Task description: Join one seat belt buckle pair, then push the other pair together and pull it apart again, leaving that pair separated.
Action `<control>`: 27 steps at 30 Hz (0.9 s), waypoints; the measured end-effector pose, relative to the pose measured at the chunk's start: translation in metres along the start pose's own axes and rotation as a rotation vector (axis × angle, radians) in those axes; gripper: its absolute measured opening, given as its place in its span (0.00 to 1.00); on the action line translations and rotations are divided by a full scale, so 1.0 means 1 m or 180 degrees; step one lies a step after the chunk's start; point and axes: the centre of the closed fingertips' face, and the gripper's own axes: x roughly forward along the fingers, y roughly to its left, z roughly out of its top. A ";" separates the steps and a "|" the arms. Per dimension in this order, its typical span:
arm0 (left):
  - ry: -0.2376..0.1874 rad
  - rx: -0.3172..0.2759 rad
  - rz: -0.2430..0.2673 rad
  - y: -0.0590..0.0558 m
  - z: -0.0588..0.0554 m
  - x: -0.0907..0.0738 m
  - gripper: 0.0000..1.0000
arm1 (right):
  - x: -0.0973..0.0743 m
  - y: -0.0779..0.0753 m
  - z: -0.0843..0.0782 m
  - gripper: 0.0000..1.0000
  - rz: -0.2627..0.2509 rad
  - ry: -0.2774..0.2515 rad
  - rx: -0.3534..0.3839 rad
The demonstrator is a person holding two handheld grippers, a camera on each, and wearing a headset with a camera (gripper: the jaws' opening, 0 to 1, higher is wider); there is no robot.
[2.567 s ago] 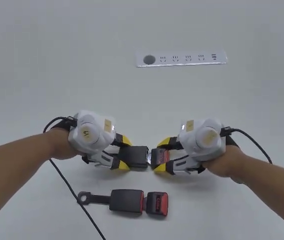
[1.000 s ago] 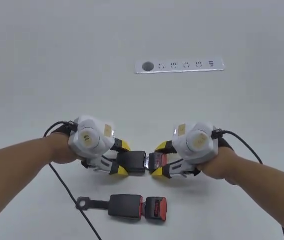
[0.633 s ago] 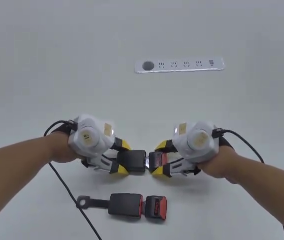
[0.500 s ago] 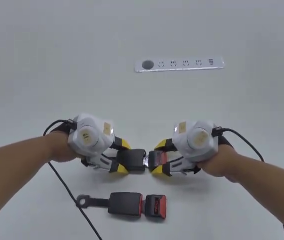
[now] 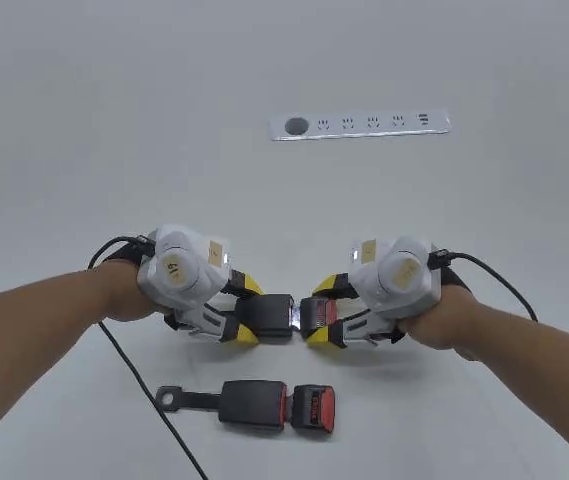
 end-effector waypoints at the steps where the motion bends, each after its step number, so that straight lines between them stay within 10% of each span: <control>1: 0.0002 0.0000 0.0000 0.000 0.000 0.000 0.34 | -0.002 0.000 -0.002 0.36 -0.0005 0.0008 -0.0004; 27: -0.0114 -0.0124 0.0051 0.000 0.001 -0.001 0.34 | -0.037 -0.003 -0.037 0.36 -0.0011 0.0009 0.0035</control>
